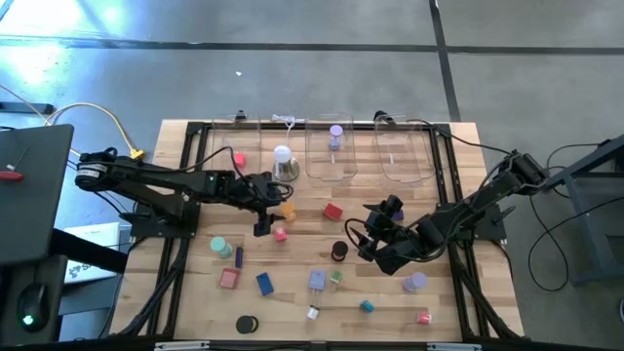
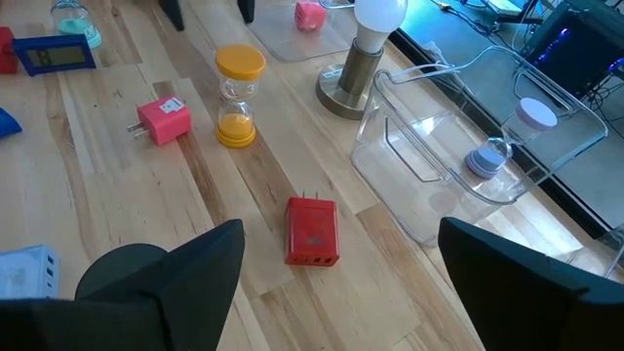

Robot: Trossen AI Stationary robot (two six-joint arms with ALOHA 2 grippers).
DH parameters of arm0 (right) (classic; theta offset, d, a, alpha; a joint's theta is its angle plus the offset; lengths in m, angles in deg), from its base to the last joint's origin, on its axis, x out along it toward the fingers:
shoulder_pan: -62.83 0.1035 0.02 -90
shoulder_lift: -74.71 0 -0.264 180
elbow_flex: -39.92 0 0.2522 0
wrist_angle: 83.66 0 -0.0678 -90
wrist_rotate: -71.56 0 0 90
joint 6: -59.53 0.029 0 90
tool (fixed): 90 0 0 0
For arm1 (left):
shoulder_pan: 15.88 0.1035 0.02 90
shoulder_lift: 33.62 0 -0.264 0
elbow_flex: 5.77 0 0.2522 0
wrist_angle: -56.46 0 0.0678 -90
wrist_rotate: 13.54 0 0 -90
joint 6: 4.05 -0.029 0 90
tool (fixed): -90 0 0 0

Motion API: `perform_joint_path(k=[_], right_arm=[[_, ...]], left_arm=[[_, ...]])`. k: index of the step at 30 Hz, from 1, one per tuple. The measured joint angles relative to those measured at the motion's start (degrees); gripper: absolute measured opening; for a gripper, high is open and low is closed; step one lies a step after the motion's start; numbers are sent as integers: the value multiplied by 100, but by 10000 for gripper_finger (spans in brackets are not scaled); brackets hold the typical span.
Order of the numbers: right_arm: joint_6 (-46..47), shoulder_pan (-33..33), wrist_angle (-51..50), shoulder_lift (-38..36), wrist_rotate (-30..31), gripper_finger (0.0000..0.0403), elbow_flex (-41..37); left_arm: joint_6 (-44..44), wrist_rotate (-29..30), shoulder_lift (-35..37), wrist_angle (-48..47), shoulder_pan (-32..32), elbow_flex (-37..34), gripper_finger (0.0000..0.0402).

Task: Pick & Place Office items
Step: Put the yellow hourglass into the middle transparent bin

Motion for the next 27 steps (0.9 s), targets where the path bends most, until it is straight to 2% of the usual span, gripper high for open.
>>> perform_joint_path(k=[10, 13, 18, 23, 27], right_arm=[[-9, 1, 44, 0, 2, 333, 0], [-14, 0, 44, 0, -8, 333, 0], [-18, 1, 44, 0, -11, 333, 0], [-20, 1, 44, 0, -13, 333, 0], [-20, 1, 44, 0, -13, 333, 0]], left_arm=[[-15, 277, -120, 5, -23, 3, 345], [-202, 276, -118, 149, 35, 3, 349], [-11, 272, -118, 457, 40, 3, 349], [-408, 267, -118, 449, 40, 3, 349], [-197, 267, -156, 344, 40, 3, 349]])
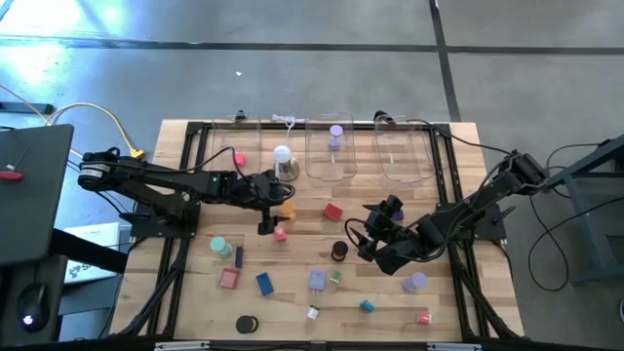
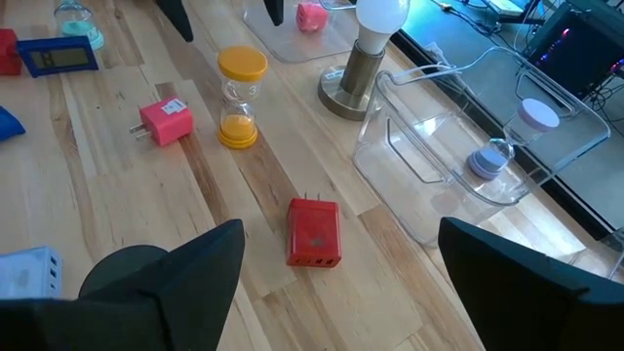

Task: Pick & Place Office items
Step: Put the yellow hourglass into the middle transparent bin

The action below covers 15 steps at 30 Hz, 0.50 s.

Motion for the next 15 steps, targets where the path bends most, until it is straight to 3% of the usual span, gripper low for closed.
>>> perform_joint_path(k=[15], right_arm=[[-1, 0, 14, 0, -2, 333, -2]], left_arm=[[53, -2, -969, 325, 0, -11, 326]])
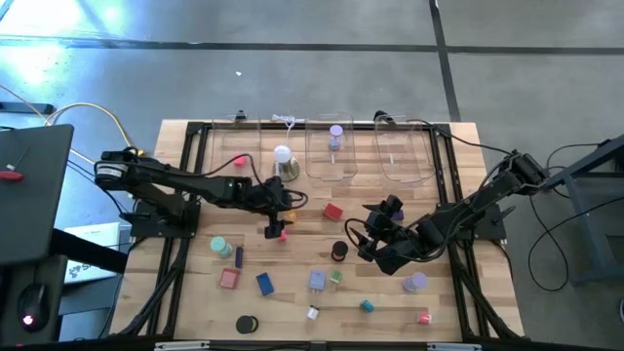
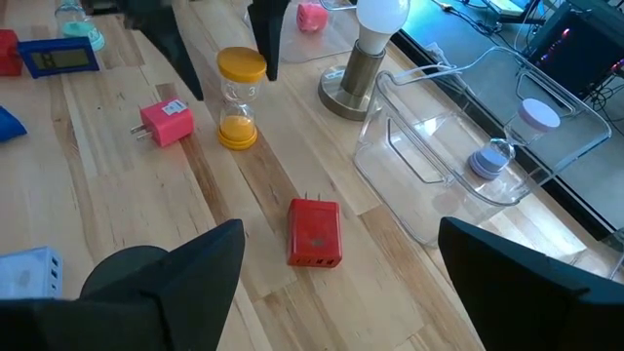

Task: Pick & Place Office items
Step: Put the yellow hourglass into the middle transparent bin

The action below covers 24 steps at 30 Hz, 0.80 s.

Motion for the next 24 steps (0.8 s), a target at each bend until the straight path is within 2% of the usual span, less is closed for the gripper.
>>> perform_joint_path(k=[24], right_arm=[[-1, 1, 6, 0, -2, 333, 0]], left_arm=[[-87, -14, -112, 34, -85, 0, 326]])
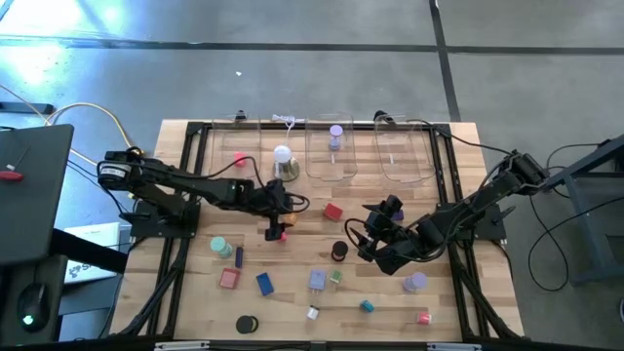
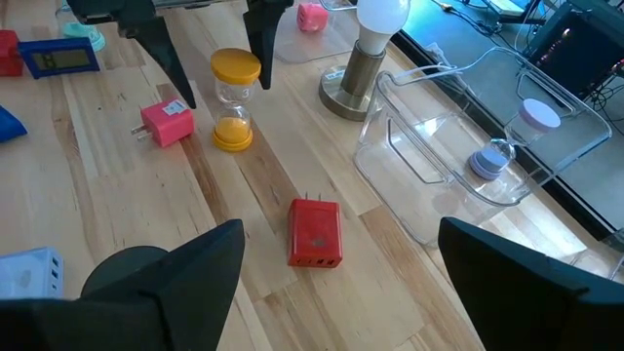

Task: Pick & Place Office items
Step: Put the yellow hourglass into the middle transparent bin

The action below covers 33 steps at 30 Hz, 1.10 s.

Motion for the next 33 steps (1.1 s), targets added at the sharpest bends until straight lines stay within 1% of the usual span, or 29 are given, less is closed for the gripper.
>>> perform_joint_path(k=[26, 33], right_arm=[[-174, 0, -4, 0, 31, 333, 0], [-151, 0, 0, 0, 20, 333, 0]], left_arm=[[-69, 16, 2, 4, 18, 0, 326], [-44, 14, 2, 7, 210, 0, 326]])
